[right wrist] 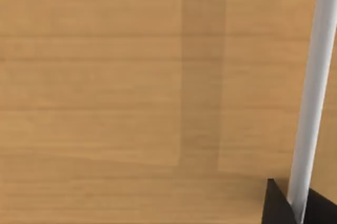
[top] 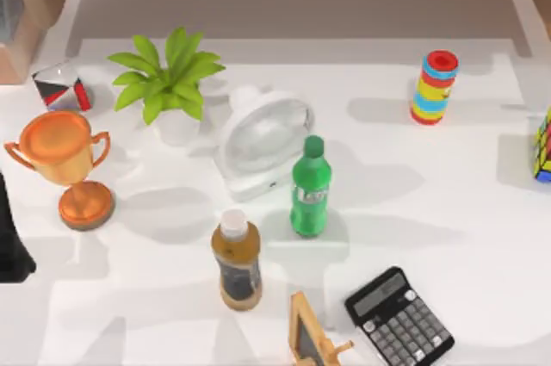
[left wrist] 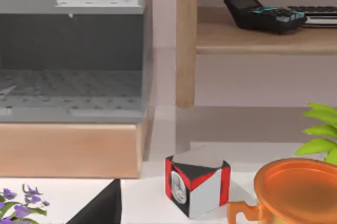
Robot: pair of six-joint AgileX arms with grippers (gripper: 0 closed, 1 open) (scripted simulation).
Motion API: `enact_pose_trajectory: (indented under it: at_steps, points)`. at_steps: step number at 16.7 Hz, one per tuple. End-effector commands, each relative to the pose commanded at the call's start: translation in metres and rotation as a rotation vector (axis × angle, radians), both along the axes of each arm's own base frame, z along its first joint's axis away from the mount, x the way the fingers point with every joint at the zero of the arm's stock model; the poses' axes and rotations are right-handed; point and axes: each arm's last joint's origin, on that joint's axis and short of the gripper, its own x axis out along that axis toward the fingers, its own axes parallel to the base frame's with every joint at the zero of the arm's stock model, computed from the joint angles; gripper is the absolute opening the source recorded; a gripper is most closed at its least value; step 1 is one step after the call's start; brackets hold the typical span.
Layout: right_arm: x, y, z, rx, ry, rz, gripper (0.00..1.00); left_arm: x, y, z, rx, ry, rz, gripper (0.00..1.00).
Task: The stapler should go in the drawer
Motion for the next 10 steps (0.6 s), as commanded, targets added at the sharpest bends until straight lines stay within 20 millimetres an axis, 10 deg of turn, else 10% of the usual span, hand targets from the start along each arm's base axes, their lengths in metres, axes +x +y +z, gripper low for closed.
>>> enact_pose_trajectory:
  at_steps: [10]
  points:
    - [0.036, 0.000, 0.000, 0.007, 0.006, -0.005, 0.00, 0.000, 0.000, 0.000, 0.000, 0.000, 0.000, 1.00]
